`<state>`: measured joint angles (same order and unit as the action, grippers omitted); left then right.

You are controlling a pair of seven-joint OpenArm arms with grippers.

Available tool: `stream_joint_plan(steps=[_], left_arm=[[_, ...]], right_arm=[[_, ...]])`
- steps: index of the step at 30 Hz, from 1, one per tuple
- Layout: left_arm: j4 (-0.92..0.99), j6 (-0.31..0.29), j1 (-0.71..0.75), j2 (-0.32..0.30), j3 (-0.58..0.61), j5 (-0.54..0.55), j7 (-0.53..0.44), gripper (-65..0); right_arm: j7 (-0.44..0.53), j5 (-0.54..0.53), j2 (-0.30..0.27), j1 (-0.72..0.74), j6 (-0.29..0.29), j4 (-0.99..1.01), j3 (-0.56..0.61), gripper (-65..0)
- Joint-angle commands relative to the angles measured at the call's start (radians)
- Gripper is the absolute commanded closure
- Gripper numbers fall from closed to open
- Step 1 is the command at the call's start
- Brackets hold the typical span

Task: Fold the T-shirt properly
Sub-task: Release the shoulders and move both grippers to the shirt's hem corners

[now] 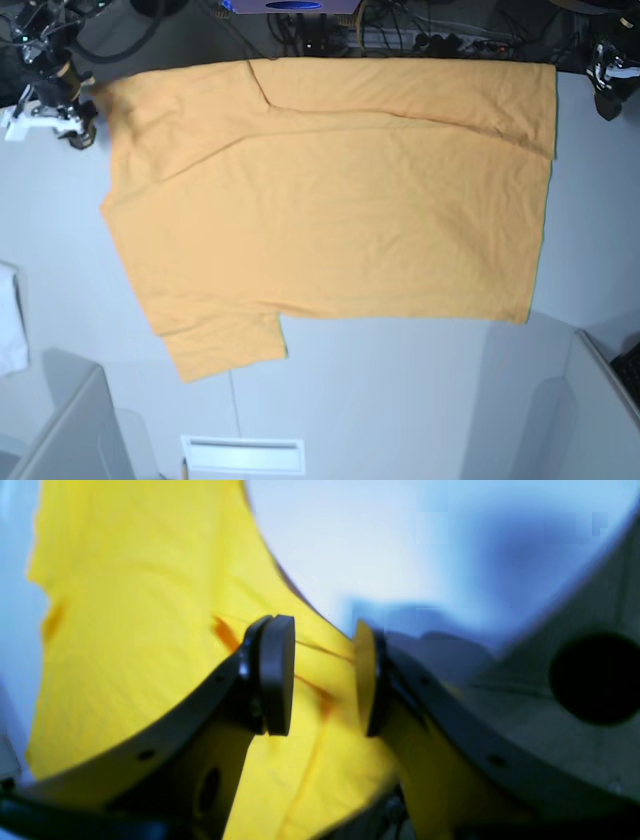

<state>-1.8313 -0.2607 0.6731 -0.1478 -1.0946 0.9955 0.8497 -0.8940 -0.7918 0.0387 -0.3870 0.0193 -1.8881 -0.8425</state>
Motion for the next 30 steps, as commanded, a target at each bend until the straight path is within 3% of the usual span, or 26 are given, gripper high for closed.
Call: stream_joint_plan(steps=[1,8,12,15,18,23,26,30], left_arm=[[-0.037,-0.005,0.003,-0.016,-0.006,0.015,-0.013,-48.7],[-0.104,-0.005,-0.089,-0.02,0.098,0.01,-0.013,-48.5],[-0.103,-0.005,-0.149,-0.071,0.232,-0.053,-0.013,-48.4],[-0.101,-0.005,-0.203,-0.083,0.305,-0.149,-0.013,-46.6],[-0.097,-0.005,-0.235,-0.08,0.327,-0.186,-0.013,-32.4],[-0.1,-0.005,-0.238,-0.078,0.327,-0.186,-0.014,-2.3],[-0.097,-0.005,-0.238,-0.059,0.325,-0.185,-0.014,0.0],[-0.087,-0.005,-0.221,-0.054,0.319,-0.185,-0.014,0.0]], right_arm=[[0.016,-0.016,-0.027,0.013,0.018,-0.02,0.027,-19.7],[0.02,0.004,-0.124,0.182,0.017,0.014,0.194,-19.7],[0.02,0.16,-0.181,0.394,0.029,0.204,0.328,-19.7],[0.032,0.234,-0.213,0.567,0.117,0.419,0.398,-21.2],[0.075,0.275,-0.244,0.724,0.175,0.643,0.437,-27.6],[0.223,0.328,-0.296,0.945,0.184,1.037,0.509,-34.8],[0.335,0.331,-0.339,1.049,0.19,1.284,0.539,-36.8],[0.487,0.335,-0.352,1.132,0.27,1.531,0.627,-37.4]])
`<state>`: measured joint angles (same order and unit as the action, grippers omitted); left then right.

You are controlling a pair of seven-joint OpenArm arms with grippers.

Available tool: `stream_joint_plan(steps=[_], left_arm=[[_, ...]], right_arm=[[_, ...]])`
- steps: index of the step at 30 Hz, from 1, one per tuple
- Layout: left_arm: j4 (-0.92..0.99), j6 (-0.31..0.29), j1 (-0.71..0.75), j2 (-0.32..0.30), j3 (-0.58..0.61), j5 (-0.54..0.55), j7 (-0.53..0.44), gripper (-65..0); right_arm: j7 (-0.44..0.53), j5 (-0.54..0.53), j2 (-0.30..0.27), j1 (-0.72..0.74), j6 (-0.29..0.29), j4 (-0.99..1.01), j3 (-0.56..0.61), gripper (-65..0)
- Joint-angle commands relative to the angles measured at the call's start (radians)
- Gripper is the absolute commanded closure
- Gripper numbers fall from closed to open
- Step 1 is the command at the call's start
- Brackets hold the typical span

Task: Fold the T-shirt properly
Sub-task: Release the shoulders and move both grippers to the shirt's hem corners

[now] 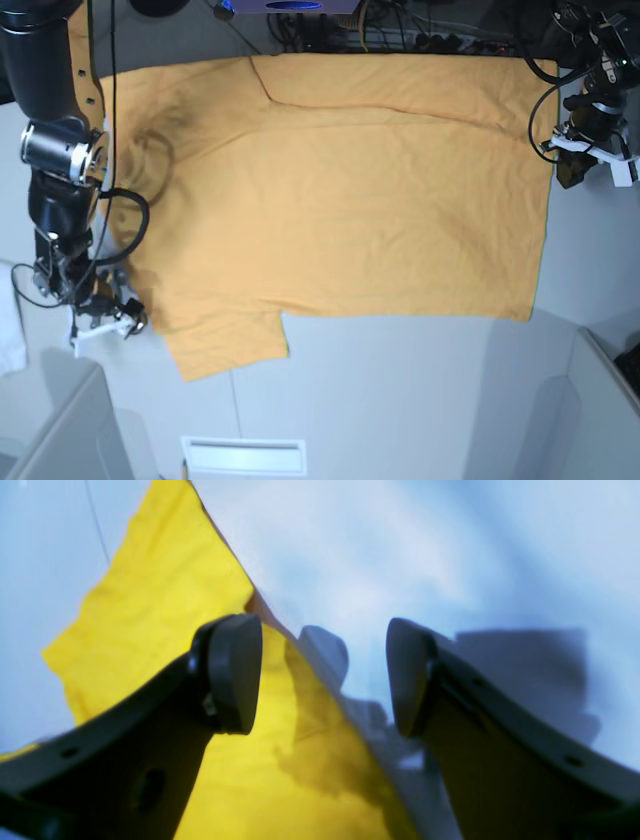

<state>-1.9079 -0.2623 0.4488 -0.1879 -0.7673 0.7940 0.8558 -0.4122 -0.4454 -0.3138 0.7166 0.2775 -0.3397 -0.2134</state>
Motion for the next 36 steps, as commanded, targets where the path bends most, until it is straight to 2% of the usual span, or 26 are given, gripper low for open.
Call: stream_joint_plan(steps=[1,4,7,11,19,21,23,25,29,36], left_arm=[[-0.008,-0.004,0.011,-0.014,-0.008,0.017,-0.02,0.0],[-0.006,-0.004,0.009,-0.014,-0.008,0.017,-0.02,0.0],[-0.009,-0.004,0.006,-0.012,-0.008,0.017,-0.02,0.0],[-0.005,-0.004,0.008,-0.017,-0.01,0.017,-0.02,0.0],[-0.005,-0.004,-0.014,-0.018,-0.01,0.012,-0.02,0.0],[-0.005,-0.004,-0.021,-0.018,-0.01,0.011,-0.02,0.0],[-0.005,-0.004,-0.029,-0.018,-0.008,0.011,-0.02,0.0],[-0.005,-0.004,-0.029,-0.018,-0.008,0.011,-0.02,0.0],[0.044,-0.001,-0.071,-0.029,-0.008,0.008,-0.019,0.0],[0.267,0.002,-0.209,-0.14,-0.001,0.008,-0.019,0.0]], right_arm=[[0.034,-0.011,0.0,0.041,0.019,0.031,0.021,-37.4],[0.086,-0.011,0.0,0.056,0.026,0.098,0.068,-37.4],[0.078,-0.013,0.008,0.056,0.035,0.097,0.111,-37.4],[0.011,-0.016,0.009,0.056,0.147,0.095,0.136,-36.9],[0.016,-0.01,0.011,0.048,0.147,0.095,0.139,-36.2],[0.017,-0.01,0.012,0.048,0.147,0.095,0.139,-31.2],[0.039,-0.006,0.014,0.048,0.136,0.095,0.141,-23.4],[0.057,0.026,0.014,0.048,0.107,0.095,0.141,-16.5],[0.078,0.099,0.032,0.048,0.095,0.095,0.137,-0.2],[0.08,0.102,0.037,0.048,0.088,0.095,0.137,0.0]])
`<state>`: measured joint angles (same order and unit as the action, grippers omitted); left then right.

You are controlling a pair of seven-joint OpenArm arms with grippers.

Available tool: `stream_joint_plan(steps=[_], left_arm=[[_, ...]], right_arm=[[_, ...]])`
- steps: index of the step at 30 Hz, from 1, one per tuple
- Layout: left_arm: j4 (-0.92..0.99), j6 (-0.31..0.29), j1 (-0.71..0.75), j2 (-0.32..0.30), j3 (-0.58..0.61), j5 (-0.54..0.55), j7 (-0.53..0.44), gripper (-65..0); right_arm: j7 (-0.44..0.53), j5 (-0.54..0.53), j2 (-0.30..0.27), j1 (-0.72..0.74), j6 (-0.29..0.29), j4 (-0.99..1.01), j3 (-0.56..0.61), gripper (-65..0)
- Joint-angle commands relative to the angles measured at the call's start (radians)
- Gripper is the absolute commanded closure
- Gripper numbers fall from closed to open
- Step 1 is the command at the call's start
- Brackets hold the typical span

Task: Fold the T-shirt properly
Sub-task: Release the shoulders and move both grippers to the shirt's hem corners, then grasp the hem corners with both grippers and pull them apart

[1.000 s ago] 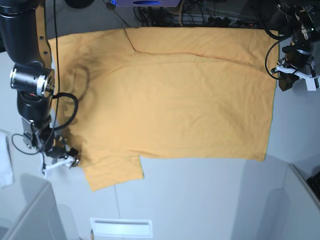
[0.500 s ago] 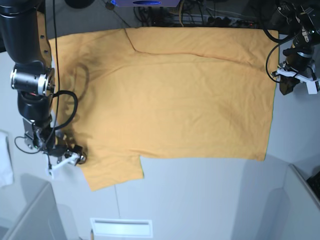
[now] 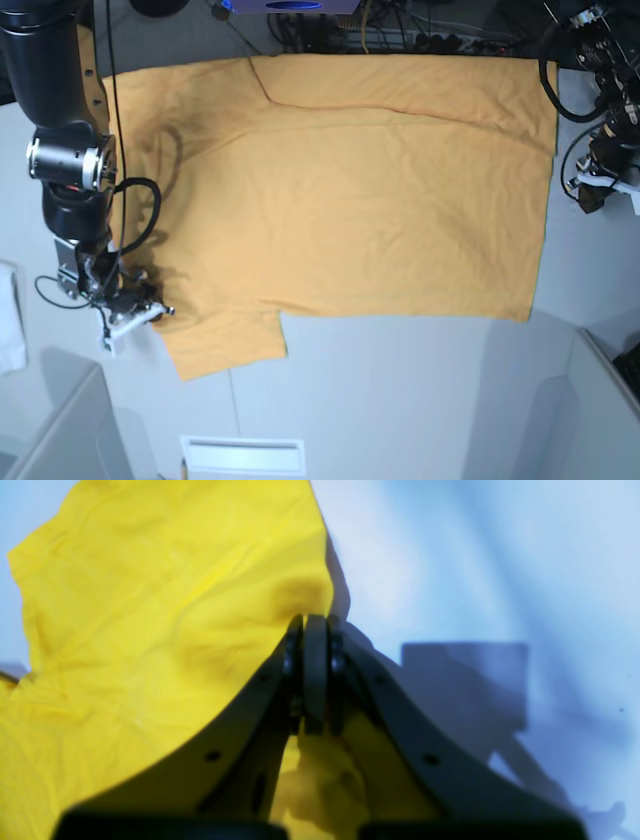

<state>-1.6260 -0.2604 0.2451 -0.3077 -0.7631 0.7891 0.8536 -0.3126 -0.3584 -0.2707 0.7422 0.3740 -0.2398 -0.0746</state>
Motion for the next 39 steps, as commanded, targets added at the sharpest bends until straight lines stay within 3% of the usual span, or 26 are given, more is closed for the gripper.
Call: stream_joint_plan(steps=[1,3,5,7,9,14,17,21,27,34,39], left_arm=[[0.014,0.0,-0.031,-0.035,-0.003,0.013,-0.017,-5.9],[0.071,0.0,-0.083,-0.049,-0.002,0.013,-0.017,-21.2],[0.126,0.0,-0.143,-0.064,-0.002,0.013,-0.017,-32.6],[0.186,0.0,-0.204,-0.074,0.003,0.008,-0.017,-41.0],[0.226,0.0,-0.263,-0.086,0.034,-0.052,-0.02,-44.6],[0.386,-0.004,-0.488,-0.103,0.204,-0.354,-0.024,-45.9],[0.513,-0.009,-0.629,-0.103,0.265,-0.461,-0.026,-45.9],[0.725,-0.075,-0.774,-0.106,0.347,-0.517,-0.149,-45.9],[1.067,-0.081,-0.938,-0.104,0.465,-0.563,-0.339,-45.9],[1.255,-0.076,-0.996,-0.097,0.569,-0.563,-0.5,-45.9],[1.328,-0.076,-0.987,-0.08,0.575,-0.567,-0.54,-45.9]], right_arm=[[-0.02,0.015,-0.006,0.023,-0.008,-0.005,-0.001,0.0],[-0.02,0.015,-0.006,0.023,-0.008,-0.005,0.0,0.0],[-0.02,0.015,-0.006,0.023,-0.008,-0.005,0.0,0.0],[-0.021,0.015,-0.006,0.023,-0.008,-0.005,0.0,0.0],[-0.021,0.015,-0.008,0.023,-0.008,-0.005,0.0,0.0],[-0.02,0.015,-0.008,0.026,-0.008,-0.005,0.0,0.0],[-0.02,0.015,-0.006,0.026,-0.008,-0.005,-0.001,0.0],[-0.02,0.014,-0.005,0.024,-0.008,-0.005,-0.008,0.0],[-0.02,0.014,-0.009,0.024,-0.008,-0.005,-0.009,0.0],[-0.02,0.014,-0.009,0.024,-0.008,-0.005,-0.009,0.0],[-0.021,0.014,-0.011,0.024,-0.008,-0.005,-0.009,0.0]])
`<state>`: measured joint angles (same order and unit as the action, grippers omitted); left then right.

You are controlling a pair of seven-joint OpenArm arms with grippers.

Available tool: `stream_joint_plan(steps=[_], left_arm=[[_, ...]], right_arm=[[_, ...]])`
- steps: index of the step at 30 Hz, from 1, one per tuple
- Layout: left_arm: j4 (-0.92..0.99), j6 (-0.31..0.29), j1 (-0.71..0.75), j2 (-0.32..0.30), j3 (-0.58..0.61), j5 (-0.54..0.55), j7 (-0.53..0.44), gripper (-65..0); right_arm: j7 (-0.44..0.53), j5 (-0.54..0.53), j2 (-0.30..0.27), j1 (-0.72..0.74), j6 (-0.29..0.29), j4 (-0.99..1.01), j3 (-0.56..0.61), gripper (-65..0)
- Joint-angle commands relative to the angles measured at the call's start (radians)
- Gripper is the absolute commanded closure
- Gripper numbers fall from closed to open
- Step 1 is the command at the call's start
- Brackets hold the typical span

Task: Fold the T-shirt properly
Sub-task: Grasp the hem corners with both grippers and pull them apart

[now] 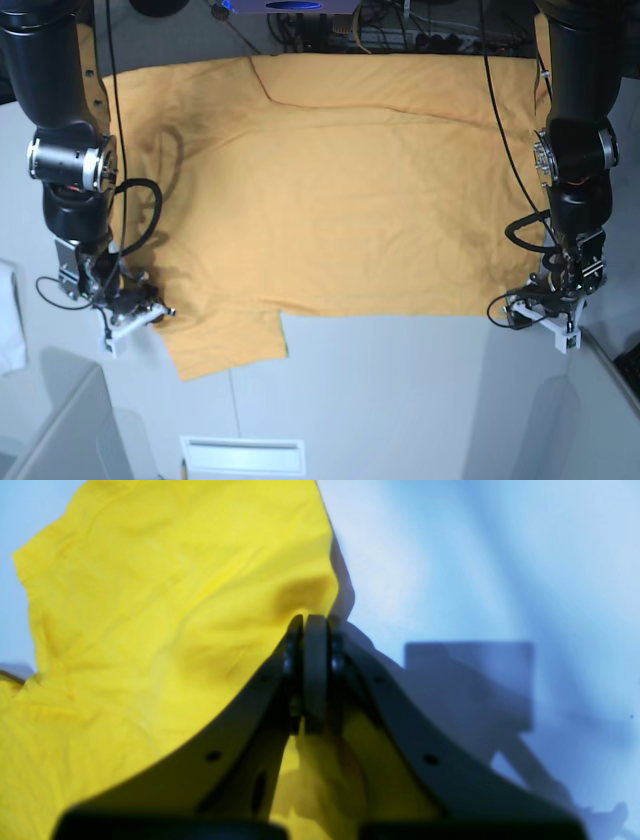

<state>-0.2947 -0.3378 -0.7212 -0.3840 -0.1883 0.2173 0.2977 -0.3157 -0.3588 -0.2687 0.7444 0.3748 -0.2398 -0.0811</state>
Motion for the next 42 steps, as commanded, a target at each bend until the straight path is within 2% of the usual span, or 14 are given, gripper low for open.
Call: stream_joint_plan(steps=[1,8,14,16,22,30,34,39,42], left_arm=[[-0.001,0.001,-0.018,-0.002,0.0,0.008,0.016,-45.9],[-0.002,-0.004,0.008,0.001,0.0,0.009,0.016,-45.9],[-0.001,-0.002,0.01,0.018,0.0,0.008,0.024,-42.9],[-0.001,-0.002,0.01,0.02,0.0,0.008,0.024,-35.2],[-0.001,-0.004,0.021,0.021,0.002,0.001,0.025,-0.5],[-0.116,-0.004,0.087,0.013,-0.006,0.011,0.03,0.0],[-0.231,-0.004,0.11,0.013,-0.01,0.012,0.134,0.0],[-0.432,-0.002,0.17,0.013,-0.017,0.012,0.214,0.0],[-0.518,-0.004,0.194,0.02,-0.101,0.012,0.271,0.0]], right_arm=[[-0.018,0.014,-0.013,0.022,-0.009,-0.005,-0.003,0.0],[-0.018,0.014,-0.013,0.02,-0.009,-0.005,-0.003,0.0],[-0.018,0.014,-0.011,0.02,-0.009,-0.005,-0.003,0.0],[-0.018,0.014,-0.011,0.019,-0.009,-0.005,-0.003,0.0],[-0.015,0.013,-0.008,-0.004,-0.009,-0.007,-0.004,0.0],[0.011,0.013,-0.005,-0.065,-0.009,-0.128,-0.004,0.0],[0.01,0.011,-0.005,-0.11,-0.009,-0.238,-0.004,0.0],[0.005,0.011,-0.004,-0.145,-0.009,-0.341,-0.004,0.0],[0.008,0.011,-0.004,-0.145,-0.009,-0.346,-0.004,0.0]])
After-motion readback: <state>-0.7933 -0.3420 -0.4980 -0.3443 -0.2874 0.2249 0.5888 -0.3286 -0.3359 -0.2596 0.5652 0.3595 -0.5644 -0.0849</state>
